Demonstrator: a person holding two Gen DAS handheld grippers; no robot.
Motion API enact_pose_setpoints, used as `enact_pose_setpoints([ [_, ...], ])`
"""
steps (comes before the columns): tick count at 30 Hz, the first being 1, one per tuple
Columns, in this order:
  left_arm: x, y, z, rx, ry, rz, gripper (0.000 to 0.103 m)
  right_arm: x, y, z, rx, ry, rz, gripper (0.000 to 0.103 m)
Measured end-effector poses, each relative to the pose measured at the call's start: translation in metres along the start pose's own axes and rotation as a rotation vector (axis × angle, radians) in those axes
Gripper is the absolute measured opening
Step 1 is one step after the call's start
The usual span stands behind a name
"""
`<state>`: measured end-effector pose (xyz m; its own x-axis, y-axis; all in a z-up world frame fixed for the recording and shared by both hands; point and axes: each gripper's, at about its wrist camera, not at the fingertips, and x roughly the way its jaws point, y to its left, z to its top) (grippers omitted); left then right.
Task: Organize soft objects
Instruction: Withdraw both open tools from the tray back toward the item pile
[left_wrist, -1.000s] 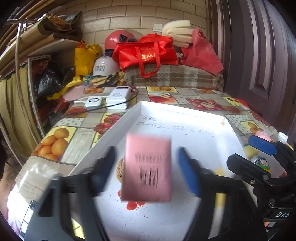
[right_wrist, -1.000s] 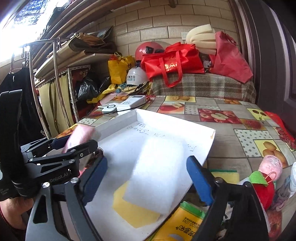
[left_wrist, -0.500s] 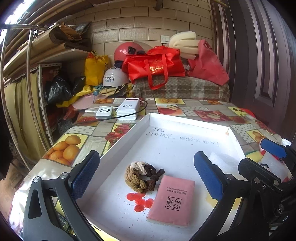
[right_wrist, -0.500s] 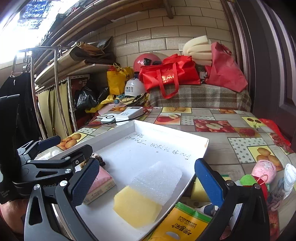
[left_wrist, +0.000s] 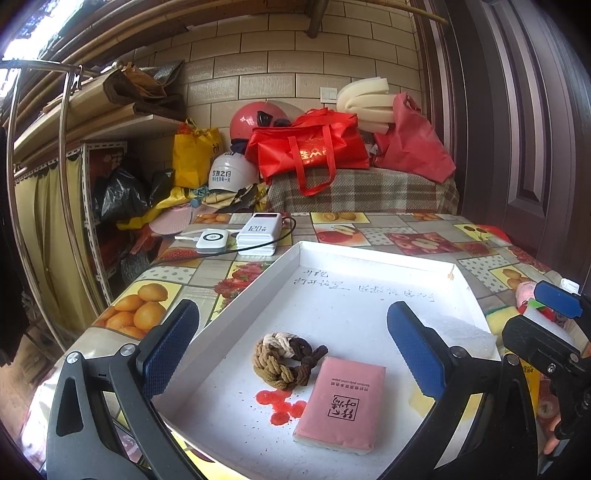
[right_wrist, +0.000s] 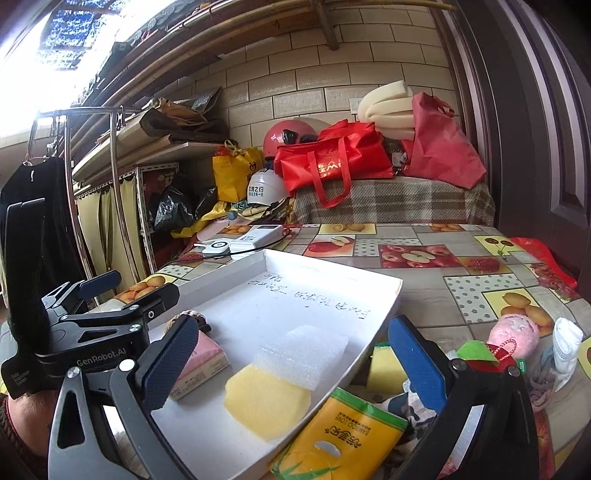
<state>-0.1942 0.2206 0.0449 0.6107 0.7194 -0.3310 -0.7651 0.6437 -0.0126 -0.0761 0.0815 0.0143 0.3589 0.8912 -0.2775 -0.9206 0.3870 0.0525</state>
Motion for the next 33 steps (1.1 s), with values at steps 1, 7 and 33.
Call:
enact_pose_setpoints([
  [1,-0.001,0.0,0.0,0.002,-0.004,0.001,0.103,-0.001,-0.002,0.0,0.004,0.002,0.0,0.103],
  [7,-0.003,-0.002,-0.001,0.003,-0.012,-0.007,0.103,-0.009,-0.013,-0.003,0.02,0.011,-0.006,0.103],
  [33,-0.038,-0.055,-0.01,0.076,0.003,-0.25,0.103,-0.113,-0.22,-0.019,0.254,0.058,-0.415,0.103],
])
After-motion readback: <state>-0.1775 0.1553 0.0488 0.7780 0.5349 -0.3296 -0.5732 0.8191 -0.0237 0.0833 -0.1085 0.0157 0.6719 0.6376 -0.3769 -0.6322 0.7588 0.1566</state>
